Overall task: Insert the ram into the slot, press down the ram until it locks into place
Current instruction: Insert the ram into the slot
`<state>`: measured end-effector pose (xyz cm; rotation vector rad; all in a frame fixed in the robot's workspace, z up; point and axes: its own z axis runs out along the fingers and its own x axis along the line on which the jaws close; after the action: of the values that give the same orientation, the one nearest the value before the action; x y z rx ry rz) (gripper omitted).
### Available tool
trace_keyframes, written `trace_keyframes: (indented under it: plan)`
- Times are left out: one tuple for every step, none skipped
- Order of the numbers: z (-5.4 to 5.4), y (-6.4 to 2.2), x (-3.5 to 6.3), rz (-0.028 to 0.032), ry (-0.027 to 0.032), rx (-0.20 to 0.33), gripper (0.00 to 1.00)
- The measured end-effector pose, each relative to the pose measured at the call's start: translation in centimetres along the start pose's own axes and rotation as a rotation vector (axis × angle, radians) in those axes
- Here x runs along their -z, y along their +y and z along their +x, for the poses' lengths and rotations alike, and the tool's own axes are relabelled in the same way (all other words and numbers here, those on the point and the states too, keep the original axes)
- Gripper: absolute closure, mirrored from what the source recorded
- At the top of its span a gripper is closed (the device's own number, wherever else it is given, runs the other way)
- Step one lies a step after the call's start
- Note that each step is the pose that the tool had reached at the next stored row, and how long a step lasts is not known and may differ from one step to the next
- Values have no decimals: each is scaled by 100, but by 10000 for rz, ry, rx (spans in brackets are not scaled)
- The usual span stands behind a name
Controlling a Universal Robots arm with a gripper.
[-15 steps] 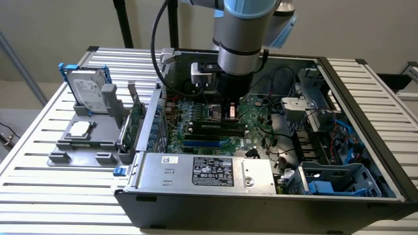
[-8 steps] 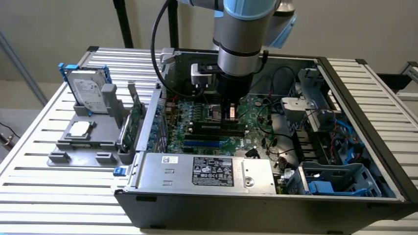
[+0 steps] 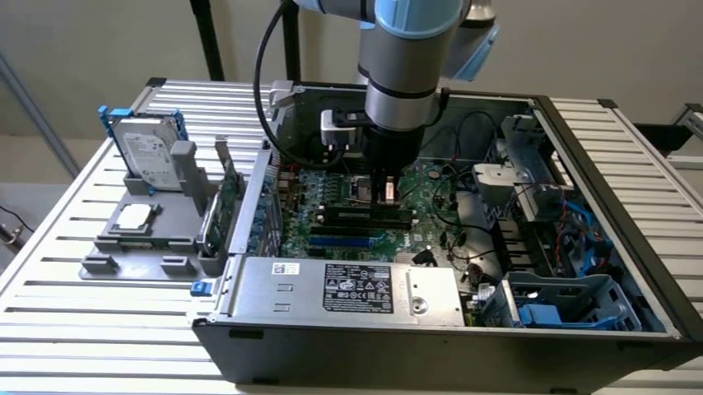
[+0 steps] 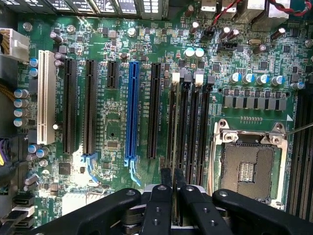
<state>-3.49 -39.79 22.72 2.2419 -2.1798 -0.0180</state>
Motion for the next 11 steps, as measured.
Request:
trace_keyframes:
  plan:
    - [0, 0, -2, 0, 0, 0, 87]
    - [0, 0, -4, 0, 1, 0, 87]
    - [0, 0, -6, 0, 0, 0, 87]
    - [0, 0, -9, 0, 0, 0, 87]
    - [0, 0, -11, 0, 0, 0, 87]
    - [0, 0, -15, 1, -1, 0, 87]
    - [-1, 0, -17, 1, -1, 0, 87]
    - [-1, 0, -21, 0, -1, 0, 87]
    - [-1, 0, -24, 0, 0, 0, 87]
    - [-1, -1, -25, 0, 0, 0, 85]
    - [-1, 0, -25, -1, 0, 0, 85]
